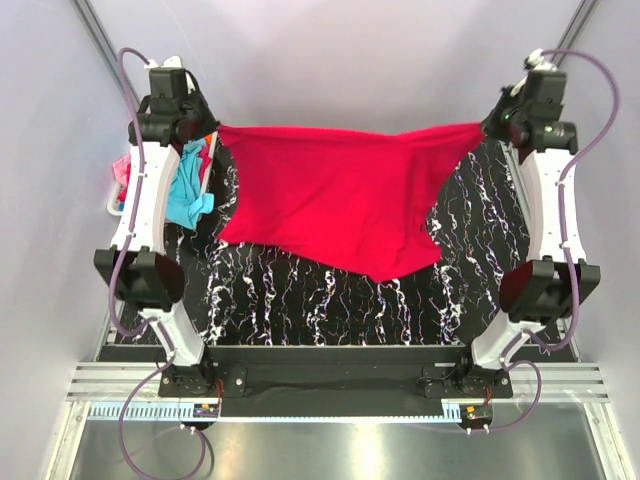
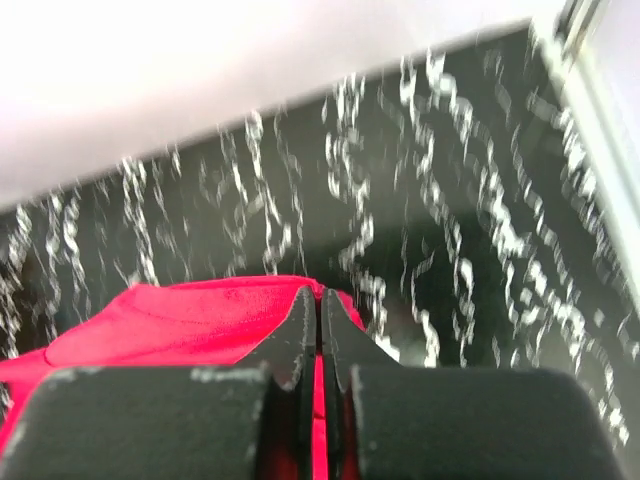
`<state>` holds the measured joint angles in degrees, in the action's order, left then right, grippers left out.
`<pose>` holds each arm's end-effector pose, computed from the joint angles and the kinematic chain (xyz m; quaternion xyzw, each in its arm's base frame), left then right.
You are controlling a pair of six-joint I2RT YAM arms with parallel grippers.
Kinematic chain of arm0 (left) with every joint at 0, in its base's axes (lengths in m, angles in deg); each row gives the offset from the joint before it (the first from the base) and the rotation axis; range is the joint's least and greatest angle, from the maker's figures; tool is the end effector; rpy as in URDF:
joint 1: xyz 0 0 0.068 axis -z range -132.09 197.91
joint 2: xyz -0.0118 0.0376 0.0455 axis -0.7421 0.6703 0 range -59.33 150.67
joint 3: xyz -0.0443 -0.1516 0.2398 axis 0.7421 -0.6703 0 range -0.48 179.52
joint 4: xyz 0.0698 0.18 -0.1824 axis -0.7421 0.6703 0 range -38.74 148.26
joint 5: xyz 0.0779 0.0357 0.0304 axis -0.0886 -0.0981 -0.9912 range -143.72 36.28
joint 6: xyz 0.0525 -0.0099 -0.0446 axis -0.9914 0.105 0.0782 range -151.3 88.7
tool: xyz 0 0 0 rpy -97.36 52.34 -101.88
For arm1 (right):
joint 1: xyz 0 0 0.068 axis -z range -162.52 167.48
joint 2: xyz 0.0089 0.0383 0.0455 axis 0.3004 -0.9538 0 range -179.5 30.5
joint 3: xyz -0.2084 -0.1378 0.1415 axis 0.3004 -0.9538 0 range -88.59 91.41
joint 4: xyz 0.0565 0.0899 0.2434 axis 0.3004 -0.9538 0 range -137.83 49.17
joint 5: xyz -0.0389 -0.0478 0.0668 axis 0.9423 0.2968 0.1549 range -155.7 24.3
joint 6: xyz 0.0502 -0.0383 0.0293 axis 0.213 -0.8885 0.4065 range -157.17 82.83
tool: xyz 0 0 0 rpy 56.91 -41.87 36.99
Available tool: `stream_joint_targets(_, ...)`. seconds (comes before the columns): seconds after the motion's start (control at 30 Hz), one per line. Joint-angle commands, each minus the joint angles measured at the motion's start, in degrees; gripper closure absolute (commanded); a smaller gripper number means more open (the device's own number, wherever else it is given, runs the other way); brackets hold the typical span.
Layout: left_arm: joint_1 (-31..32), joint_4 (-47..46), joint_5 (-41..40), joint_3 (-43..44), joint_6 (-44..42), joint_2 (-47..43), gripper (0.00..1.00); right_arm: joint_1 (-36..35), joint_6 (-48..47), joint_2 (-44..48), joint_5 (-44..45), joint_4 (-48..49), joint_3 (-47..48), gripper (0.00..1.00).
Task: Fold and stack the t-shirts
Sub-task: Flatten the tshirt out
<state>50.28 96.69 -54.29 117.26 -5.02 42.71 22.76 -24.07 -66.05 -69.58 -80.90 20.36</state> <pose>0.4151 -0.0164 0.4467 -0.1816 0.8456 -0.1199 0.4875 0.3967 -0.0329 0.4420 0.1193 0.8471 0.0642 0.5139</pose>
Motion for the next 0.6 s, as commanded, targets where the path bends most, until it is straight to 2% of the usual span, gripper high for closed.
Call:
stream_joint_targets(0.0,-1.7,-1.7,3.2,6.6,-4.2,1.3,1.00,1.2,-2.2,0.5,-4.4,-1.2,13.1,1.00)
stream_joint_targets(0.1,-1.8,-1.3,5.0,7.4,-4.0,0.5,1.00,1.2,-3.6,1.2,-6.6,-5.2,19.0,1.00)
stream_joint_targets(0.23,-1.5,-1.3,7.3,2.2,-4.0,-5.7,1.00,1.2,-3.4,8.6,-11.6,-7.2,18.1,1.00)
stream_joint_targets(0.43,0.2,-1.1,6.0,-8.5,-6.9,-23.9,1.00,1.2,-4.6,24.6,-11.7,-9.4,8.6,1.00)
stream_joint_targets(0.57,0.3,-0.1,4.5,-15.4,-7.6,-37.8,1.00,1.2,-5.6,33.0,-10.2,-10.8,6.4,1.00)
